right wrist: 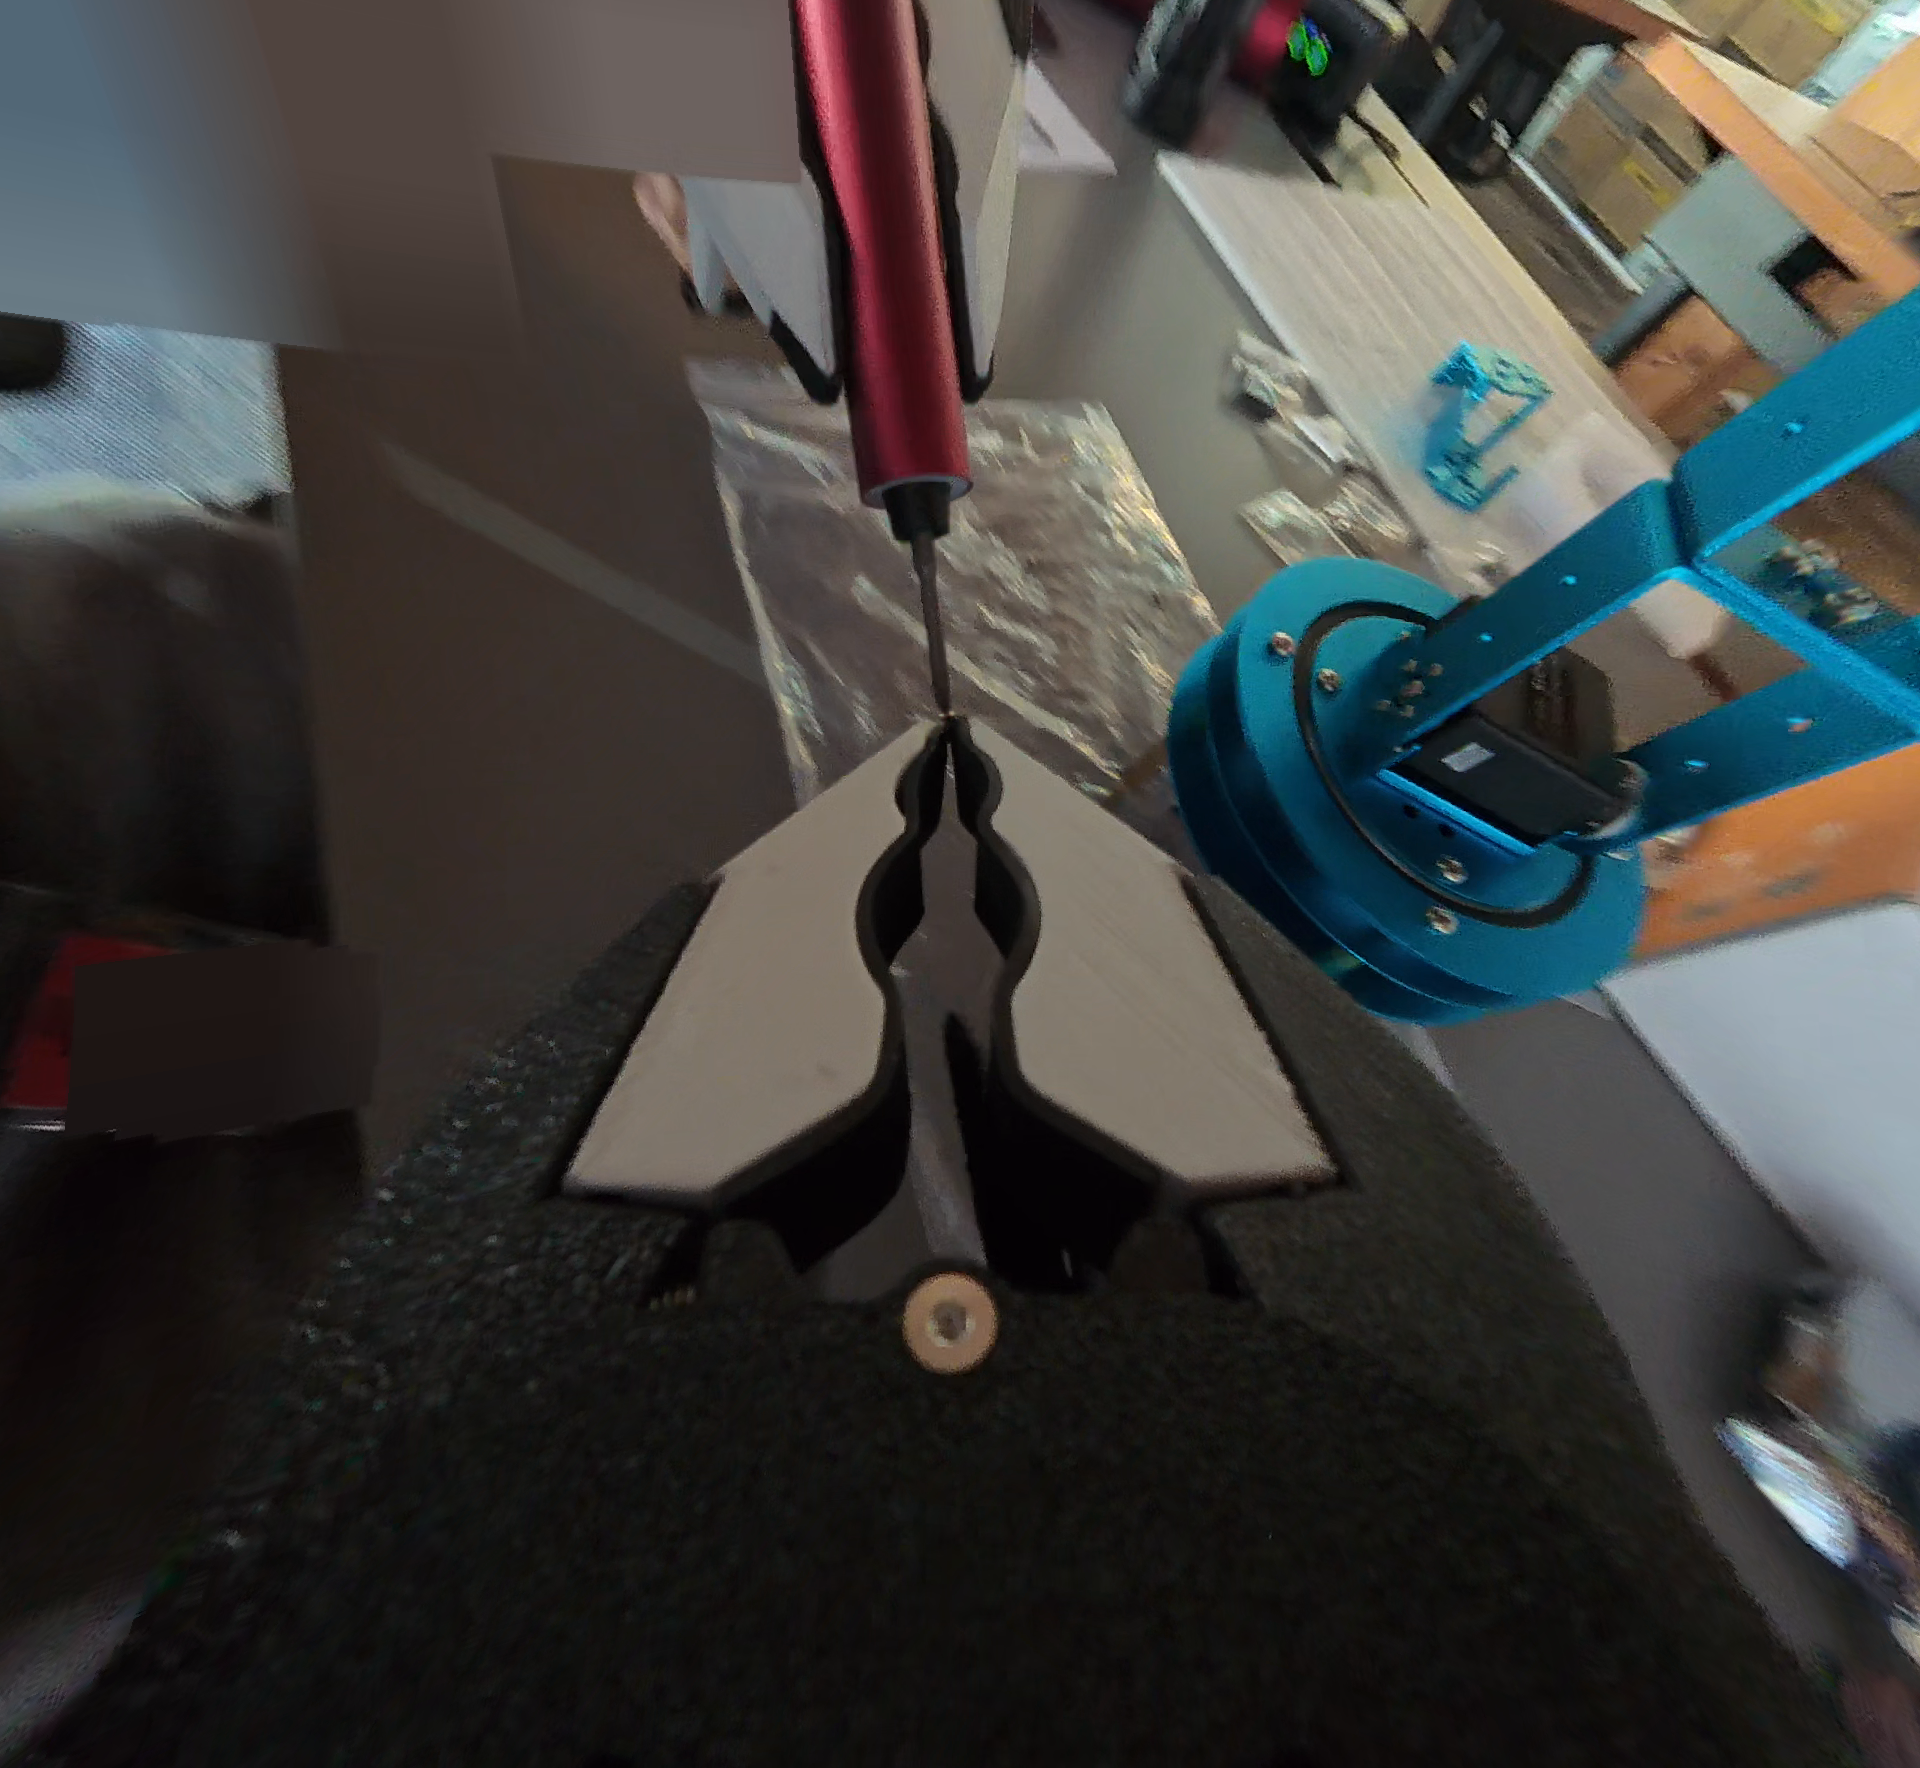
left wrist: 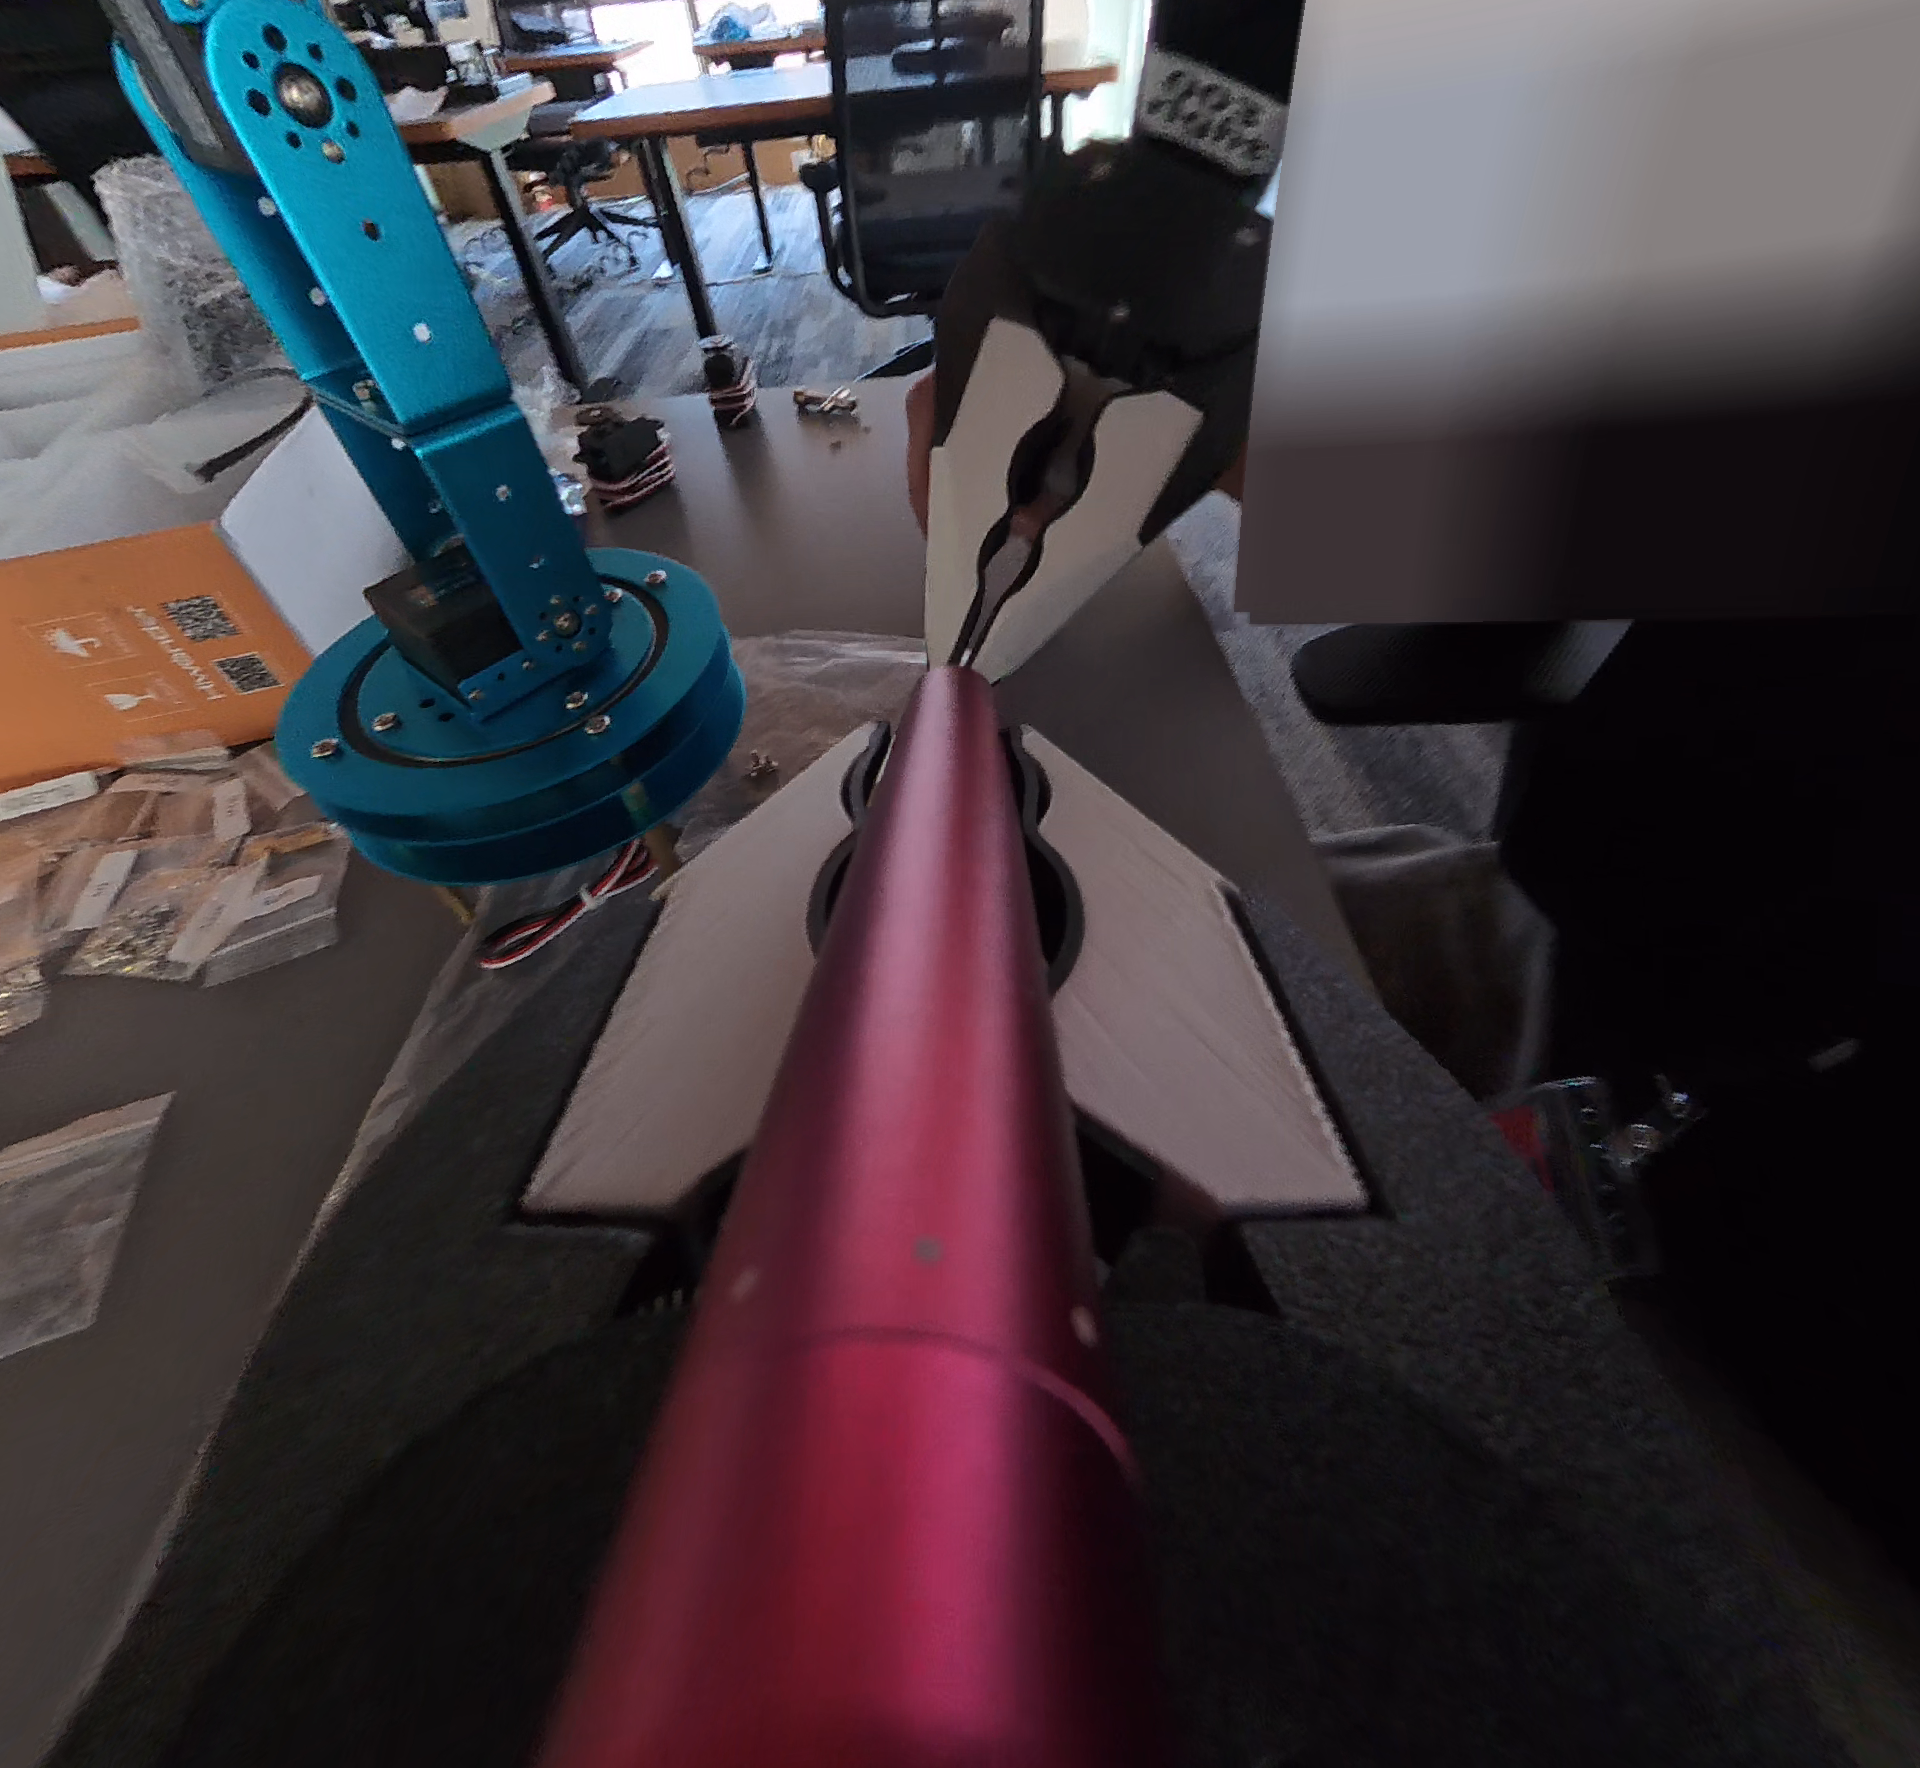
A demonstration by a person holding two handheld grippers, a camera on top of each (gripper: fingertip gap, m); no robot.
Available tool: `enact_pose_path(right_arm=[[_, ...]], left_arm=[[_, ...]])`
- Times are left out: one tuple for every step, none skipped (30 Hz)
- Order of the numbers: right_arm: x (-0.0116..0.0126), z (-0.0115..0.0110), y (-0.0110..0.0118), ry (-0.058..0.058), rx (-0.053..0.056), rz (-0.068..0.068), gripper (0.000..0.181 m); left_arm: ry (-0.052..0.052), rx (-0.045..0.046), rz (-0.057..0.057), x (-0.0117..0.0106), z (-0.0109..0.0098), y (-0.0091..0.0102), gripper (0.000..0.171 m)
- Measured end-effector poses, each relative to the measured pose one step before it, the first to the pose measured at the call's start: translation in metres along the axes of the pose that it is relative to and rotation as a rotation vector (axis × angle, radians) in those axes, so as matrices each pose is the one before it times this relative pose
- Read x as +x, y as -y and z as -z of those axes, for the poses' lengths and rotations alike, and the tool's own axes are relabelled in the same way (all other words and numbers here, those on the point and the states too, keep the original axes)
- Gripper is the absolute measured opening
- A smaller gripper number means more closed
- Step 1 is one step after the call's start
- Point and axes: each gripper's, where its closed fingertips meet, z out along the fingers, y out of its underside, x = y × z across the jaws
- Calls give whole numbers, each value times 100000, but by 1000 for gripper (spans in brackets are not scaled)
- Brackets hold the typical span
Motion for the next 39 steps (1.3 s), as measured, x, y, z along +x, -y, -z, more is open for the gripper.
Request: enact_pose_path(right_arm=[[176,-133,-202,-2992,-2448,2315,0],[118,-86,-151,-2133,-1970,1770,0],[93,-59,-96,-1465,-1480,1039,1],[96,-41,-47,-1114,-846,320,1],[154,4,31,-1160,-199,-134,1],[92,20,54,-470,184,-369,1],[67,20,-13,-1,83,-604,1],[184,50,12,-692,452,-774,4],[168,89,36,-445,856,-1018,10],[71,120,0,689,705,-1385,13],[54,160,7,1004,773,-1601,14],[185,192,36,143,947,-1501,16],[262,198,17,-292,861,-1339,17],[154,173,53,370,1051,-1333,17],[64,139,6,821,781,-1211,17],[138,93,-127,100,-79,-769,16],[63,22,-243,398,-617,-581,16],[-86,-78,-300,1350,-800,-1220,17],[-195,-178,-318,1933,-655,-1631,16],[-308,-318,-343,2701,-614,-2283,16],[-339,-447,-401,3165,-1295,-2372,17],[95,-495,-496,510,-2307,-1653,17],[52,-466,-470,1127,-2376,-1437,18],[-150,-437,-395,3127,-1867,-2615,20],[168,-394,-344,1697,-1530,-3356,20],[363,-324,-391,218,-1921,-2828,20],[156,-267,-400,758,-2056,-1821,20],[327,-226,-291,-928,-1631,-1904,20],[441,-183,-100,-2174,-1073,-1716,19],[36,-145,16,-254,-585,-567,18],[-290,-174,10,1031,-647,287,17],[-17,-226,-81,-943,-1399,714,15],[183,-268,-163,-2346,-1924,967,13],[-69,-265,-221,-471,-2282,1161,13],[-239,-212,-163,993,-1610,591,13],[-186,-155,-29,1107,-580,-283,13],[13,-121,-62,285,-589,-926,14],[95,-91,-144,-84,-1152,-891,17],[-13,-66,-151,469,-985,-609,20]], left_arm=[[1024,-280,-521,-85,-89,-109,21],[472,-210,-46,-62,-74,-110,21],[185,-103,284,-68,-33,-81,21],[364,152,396,-110,-1,-28,21],[479,347,308,-117,9,36,21],[96,306,242,-52,29,48,21],[104,295,129,-45,48,64,21],[482,448,-107,-89,52,104,21],[365,454,-142,-68,73,121,20],[76,527,16,-30,63,132,21],[41,475,143,-35,74,123,21],[135,386,53,-43,48,87,21],[115,259,8,-37,40,53,21],[86,-110,115,-45,17,-10,21],[261,-193,27,-74,-1,-26,21],[333,-339,-3,-86,9,-47,21],[424,-456,-2,-112,12,-63,21],[443,-629,-44,-139,21,-98,21],[599,-752,-63,-186,32,-96,21],[818,-1279,-572,-251,88,-132,21],[1942,-2208,-1992,-464,203,-162,21],[2705,-1501,-2197,-614,324,-59,21],[284,-373,-172,-343,302,-21,21],[-3665,-1591,2729,176,107,-382,21],[-5052,-4356,4131,393,-190,-918,22],[-823,-4479,2671,-122,-490,-1084,21],[2529,-3704,473,-463,-650,-1047,21],[2261,-3541,-457,-313,-658,-975,22],[726,-3208,-641,-23,-536,-786,22],[27,-2379,-418,115,-384,-527,22],[294,-843,-261,84,-233,-175,21],[271,-63,-295,72,-94,32,21],[158,418,80,66,2,161,22],[181,908,528,23,42,218,22],[279,821,847,-24,28,192,22],[614,343,981,-130,-11,93,22],[1214,438,654,-223,-37,61,22],[994,428,377,-220,-39,50,22],[-36,103,528,-103,-72,9,22]])
